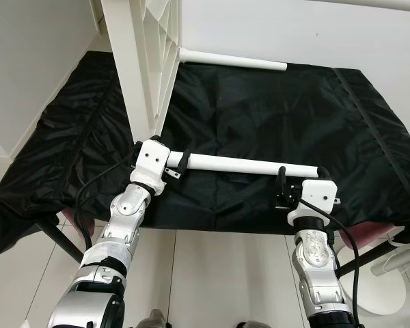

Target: Building children table

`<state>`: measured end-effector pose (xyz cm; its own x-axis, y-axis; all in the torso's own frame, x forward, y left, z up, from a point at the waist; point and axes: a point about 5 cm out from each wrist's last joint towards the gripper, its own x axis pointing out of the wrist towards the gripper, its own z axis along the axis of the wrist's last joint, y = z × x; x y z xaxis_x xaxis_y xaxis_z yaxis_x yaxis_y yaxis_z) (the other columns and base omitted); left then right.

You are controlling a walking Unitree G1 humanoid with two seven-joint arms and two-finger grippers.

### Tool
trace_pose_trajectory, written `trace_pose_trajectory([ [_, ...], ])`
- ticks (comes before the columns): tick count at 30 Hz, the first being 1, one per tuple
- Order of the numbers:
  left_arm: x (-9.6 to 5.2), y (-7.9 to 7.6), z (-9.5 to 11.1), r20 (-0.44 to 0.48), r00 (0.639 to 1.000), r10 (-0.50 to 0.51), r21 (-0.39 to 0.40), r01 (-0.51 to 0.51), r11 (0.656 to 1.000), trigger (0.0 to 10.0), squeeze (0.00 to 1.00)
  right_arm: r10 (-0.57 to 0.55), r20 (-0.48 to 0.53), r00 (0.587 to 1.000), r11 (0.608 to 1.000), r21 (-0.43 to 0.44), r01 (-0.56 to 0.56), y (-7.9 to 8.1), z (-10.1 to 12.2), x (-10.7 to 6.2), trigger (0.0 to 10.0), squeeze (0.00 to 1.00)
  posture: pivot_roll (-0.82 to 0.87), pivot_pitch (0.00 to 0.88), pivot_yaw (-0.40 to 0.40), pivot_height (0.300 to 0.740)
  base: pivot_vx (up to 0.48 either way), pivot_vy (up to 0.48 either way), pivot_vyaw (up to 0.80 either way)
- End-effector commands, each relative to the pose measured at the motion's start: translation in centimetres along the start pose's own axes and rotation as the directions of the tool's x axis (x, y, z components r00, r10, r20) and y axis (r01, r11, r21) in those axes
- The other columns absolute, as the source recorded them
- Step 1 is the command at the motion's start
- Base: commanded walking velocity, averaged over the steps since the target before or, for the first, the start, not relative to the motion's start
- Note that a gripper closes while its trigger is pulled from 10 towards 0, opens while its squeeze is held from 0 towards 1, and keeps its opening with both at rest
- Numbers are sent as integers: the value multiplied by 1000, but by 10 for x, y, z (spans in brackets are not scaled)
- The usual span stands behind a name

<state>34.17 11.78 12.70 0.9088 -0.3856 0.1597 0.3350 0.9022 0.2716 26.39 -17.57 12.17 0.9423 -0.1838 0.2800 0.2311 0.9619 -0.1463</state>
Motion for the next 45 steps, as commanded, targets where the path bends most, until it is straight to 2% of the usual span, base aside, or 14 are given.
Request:
trace_pose_trajectory([
  [1,-1,-1,1,14,999,34,14,-34,999,10000,0,-21,-10,1000,1000,-2,21,-5,-3,0,10000,0,37,4,10,740,0,0,0],
  [6,-3,-1,1,18,999,28,23,-29,999,10000,0,-23,-11,1000,1000,-2,23,-5,-3,-1,10000,0,36,5,11,740,0,0,0],
  [22,-1,-3,1,18,999,34,27,-34,999,10000,0,-24,-8,1000,1000,-2,24,-5,-2,1,10000,0,35,3,10,740,0,-286,0],
  [26,-1,-2,-1,-3,997,74,-15,-74,997,10000,0,-24,-8,1000,1000,-4,24,-7,-2,0,10000,0,33,2,8,740,0,0,0],
  [36,1,-1,-1,3,997,75,-6,-75,997,10000,0,-23,-3,1000,1000,-7,23,-8,-1,3,10000,0,29,0,4,740,0,0,0],
  [42,0,-4,-3,-7,998,57,-21,-57,998,10000,0,-24,4,1000,1000,-19,24,-9,1,3,10000,0,26,0,3,740,0,0,0],
  [45,-1,-9,-4,-12,1000,5,-40,-5,999,10000,0,-27,10,1000,999,-23,27,-11,3,5,10000,0,26,0,1,740,0,0,0],
])
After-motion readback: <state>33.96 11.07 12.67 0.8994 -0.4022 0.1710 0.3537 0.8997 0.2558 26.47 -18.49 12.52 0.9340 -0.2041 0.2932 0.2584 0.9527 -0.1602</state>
